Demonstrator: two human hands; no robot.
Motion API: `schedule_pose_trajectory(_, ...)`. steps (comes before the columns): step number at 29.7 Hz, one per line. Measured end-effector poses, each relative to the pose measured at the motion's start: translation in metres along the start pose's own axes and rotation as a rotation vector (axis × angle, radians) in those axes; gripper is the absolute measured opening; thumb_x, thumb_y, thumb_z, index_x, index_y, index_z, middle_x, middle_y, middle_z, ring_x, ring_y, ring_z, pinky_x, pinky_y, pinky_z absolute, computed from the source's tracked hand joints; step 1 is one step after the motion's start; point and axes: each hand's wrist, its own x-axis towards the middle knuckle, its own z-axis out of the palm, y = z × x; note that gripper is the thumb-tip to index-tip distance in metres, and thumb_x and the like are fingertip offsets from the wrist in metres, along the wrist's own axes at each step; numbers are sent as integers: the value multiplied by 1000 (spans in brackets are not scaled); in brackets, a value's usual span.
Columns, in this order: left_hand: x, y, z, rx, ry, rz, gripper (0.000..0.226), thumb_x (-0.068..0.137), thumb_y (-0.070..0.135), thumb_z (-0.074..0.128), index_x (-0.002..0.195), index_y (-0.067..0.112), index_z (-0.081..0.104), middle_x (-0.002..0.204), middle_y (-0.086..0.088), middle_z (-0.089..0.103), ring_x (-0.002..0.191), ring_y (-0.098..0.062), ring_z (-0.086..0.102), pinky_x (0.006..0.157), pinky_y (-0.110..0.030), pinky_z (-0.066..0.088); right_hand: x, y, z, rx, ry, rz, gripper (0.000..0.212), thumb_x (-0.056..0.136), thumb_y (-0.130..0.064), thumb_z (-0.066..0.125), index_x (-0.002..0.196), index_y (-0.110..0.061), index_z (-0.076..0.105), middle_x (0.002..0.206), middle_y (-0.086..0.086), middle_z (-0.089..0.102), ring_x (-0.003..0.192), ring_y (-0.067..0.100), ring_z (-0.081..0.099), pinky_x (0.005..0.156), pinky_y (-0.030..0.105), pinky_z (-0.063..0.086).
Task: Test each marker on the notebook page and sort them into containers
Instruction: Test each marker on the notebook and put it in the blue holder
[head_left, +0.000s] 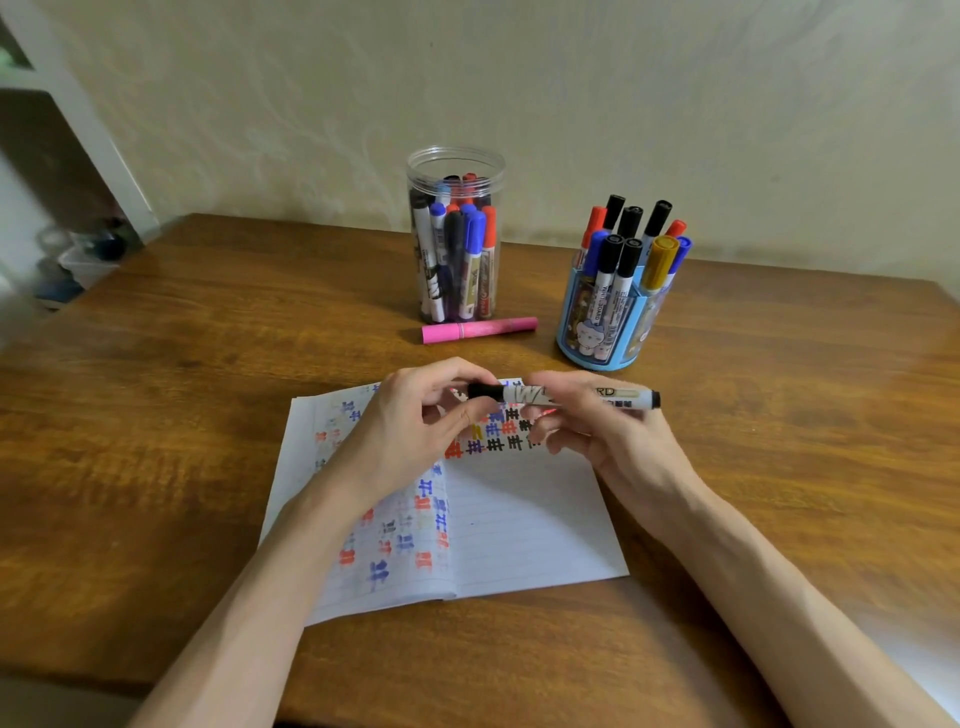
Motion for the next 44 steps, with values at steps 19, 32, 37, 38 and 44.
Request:
schedule_pose_trajectory(19,-1,-9,2,74,108,11,28,90,10,75,115,23,76,94,21,72,85,-8,72,72,-24,61,3,5,-16,-429,43,-157,15,88,-21,82,97,-10,79,75,8,76,64,14,67,62,25,56)
schedule_pose_trajectory(32,11,16,0,-75,123,-56,7,94,27,71,100,29,73,95,19,74,94,-2,70,73,-17,57,11,-5,-28,-403,294,-181,28,90,-53,73,100,-28,78,99,-14,78,97,4,73,85,32,60)
schedule_pose_trajectory(37,32,39,-5,-132,227,-111,15,95,32,70,108,25,73,86,12,76,85,-3,73,62,-10,51,17,1,-44,-376,612,-281,40,96,-47,58,129,-27,66,127,-12,69,113,1,62,99,36,55)
schedule_pose_trajectory(38,38,45,-6,-154,249,-107,15,95,31,70,108,24,72,87,10,77,85,-3,73,60,-12,52,19,1,-45,-420,575,-243,53,94,-51,57,143,-32,56,143,-13,60,123,-1,55,104,33,50)
schedule_pose_trajectory(44,65,74,-6,-316,374,-18,17,98,22,69,112,12,70,94,-4,78,83,-15,77,61,-20,55,23,6,-44,-463,434,-232,79,89,-52,57,161,-39,29,160,-19,37,130,-14,41,89,-5,32)
